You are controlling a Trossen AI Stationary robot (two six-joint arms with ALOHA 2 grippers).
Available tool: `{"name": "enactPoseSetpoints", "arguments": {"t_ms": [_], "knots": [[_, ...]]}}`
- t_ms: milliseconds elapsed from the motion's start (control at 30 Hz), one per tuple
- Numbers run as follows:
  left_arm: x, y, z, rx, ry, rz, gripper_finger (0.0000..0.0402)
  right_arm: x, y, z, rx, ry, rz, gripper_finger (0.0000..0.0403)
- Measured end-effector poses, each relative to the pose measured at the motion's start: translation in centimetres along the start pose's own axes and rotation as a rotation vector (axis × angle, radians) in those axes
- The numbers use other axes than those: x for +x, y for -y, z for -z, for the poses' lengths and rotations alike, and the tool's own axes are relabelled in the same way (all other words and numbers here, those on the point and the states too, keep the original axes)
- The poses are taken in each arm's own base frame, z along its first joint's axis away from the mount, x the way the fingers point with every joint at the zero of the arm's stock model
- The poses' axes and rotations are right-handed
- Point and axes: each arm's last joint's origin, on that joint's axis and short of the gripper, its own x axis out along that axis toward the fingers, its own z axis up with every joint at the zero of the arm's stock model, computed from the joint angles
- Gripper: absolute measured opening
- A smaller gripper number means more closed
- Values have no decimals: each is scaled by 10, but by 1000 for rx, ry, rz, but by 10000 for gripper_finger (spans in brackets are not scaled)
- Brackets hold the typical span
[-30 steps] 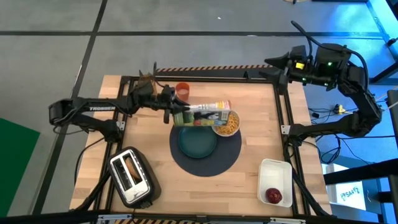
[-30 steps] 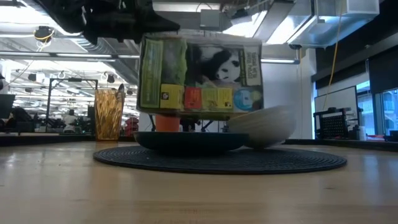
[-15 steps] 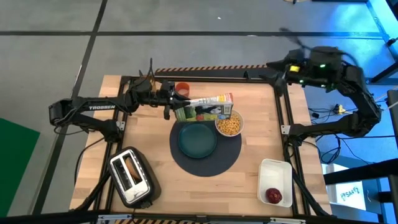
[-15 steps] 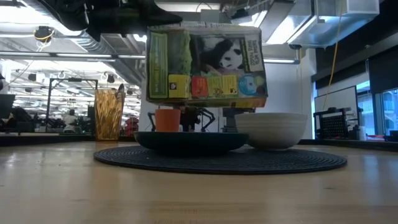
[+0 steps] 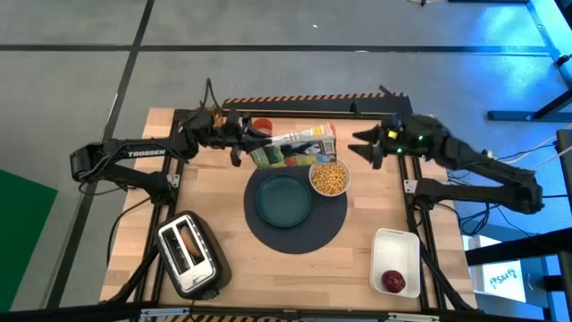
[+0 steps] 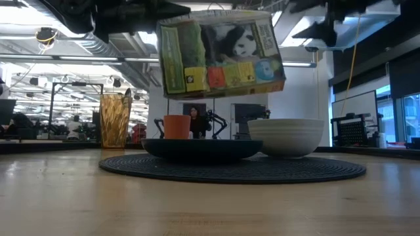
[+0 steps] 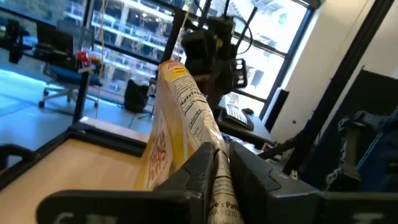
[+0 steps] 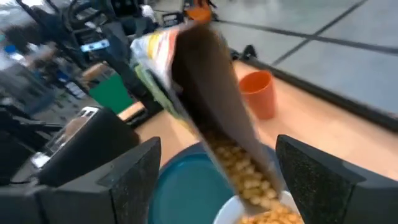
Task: Arrange a breakfast setting
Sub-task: Pour the cereals from the cereal box into the white bowl
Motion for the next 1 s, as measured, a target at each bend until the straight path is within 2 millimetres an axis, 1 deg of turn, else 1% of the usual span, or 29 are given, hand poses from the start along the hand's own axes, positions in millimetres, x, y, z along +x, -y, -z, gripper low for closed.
{"name": "enactPoseSetpoints", "arguments": {"t_ms": [100, 200, 300, 500, 633, 767, 867, 1000], "knots": [[-1, 0, -2, -29, 8, 28, 34, 4, 9, 15, 25, 7, 13, 305], [-3, 1, -10, -42, 64, 68, 17, -3, 13, 22, 30, 60, 54, 305], [-6, -1, -15, -54, 104, 65, 4, -10, 14, 25, 25, 111, 49, 305], [-10, -6, -23, -75, 171, 46, 2, -17, 16, 34, 34, 107, -9, 305], [-13, -4, -32, -65, 272, 42, 1, -16, 19, 41, 55, 114, -24, 305], [-16, 0, -40, -67, 391, 31, 1, -14, 20, 41, 52, 219, -83, 305], [-18, 2, -45, -67, 465, 26, 1, -11, 20, 39, 67, 347, -147, 305], [-19, 7, -49, -62, 545, 25, 0, 1, 20, 34, 54, 460, -191, 305]]}}
